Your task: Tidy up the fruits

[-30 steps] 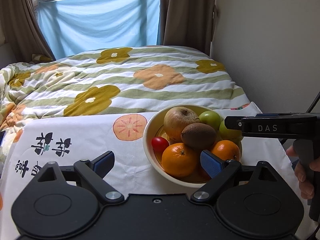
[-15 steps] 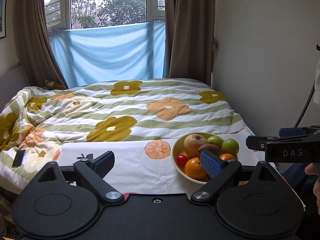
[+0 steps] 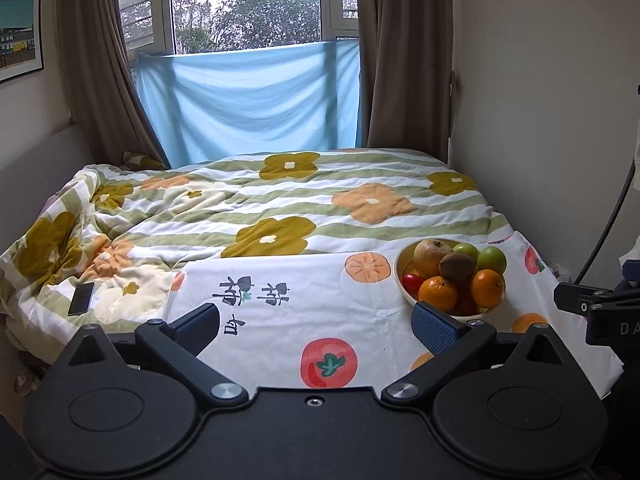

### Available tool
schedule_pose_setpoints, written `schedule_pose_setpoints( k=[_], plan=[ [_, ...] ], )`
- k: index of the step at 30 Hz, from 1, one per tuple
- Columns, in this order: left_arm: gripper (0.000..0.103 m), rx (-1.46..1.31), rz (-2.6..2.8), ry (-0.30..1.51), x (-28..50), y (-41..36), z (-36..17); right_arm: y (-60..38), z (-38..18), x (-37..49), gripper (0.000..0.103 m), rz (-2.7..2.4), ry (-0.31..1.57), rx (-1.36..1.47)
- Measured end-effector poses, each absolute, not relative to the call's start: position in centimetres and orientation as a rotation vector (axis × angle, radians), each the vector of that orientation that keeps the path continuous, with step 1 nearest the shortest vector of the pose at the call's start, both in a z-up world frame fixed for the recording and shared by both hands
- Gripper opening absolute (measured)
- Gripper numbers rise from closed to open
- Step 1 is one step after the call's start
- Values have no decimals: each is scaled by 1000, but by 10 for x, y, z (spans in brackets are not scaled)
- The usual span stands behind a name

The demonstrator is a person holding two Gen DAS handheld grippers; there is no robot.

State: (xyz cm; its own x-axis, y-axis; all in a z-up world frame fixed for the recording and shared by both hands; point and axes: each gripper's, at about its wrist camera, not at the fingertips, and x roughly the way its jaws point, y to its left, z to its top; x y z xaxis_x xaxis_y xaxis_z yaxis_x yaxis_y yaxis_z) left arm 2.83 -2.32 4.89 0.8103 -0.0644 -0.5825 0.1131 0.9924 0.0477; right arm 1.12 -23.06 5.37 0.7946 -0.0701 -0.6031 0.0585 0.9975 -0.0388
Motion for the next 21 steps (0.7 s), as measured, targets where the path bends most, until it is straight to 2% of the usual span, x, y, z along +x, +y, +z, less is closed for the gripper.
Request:
schedule_pose_setpoints(
  k=[21],
  plan=[
    [103, 74, -76, 644, 18, -15, 43, -223, 42, 9, 103, -58, 717, 5]
  ],
)
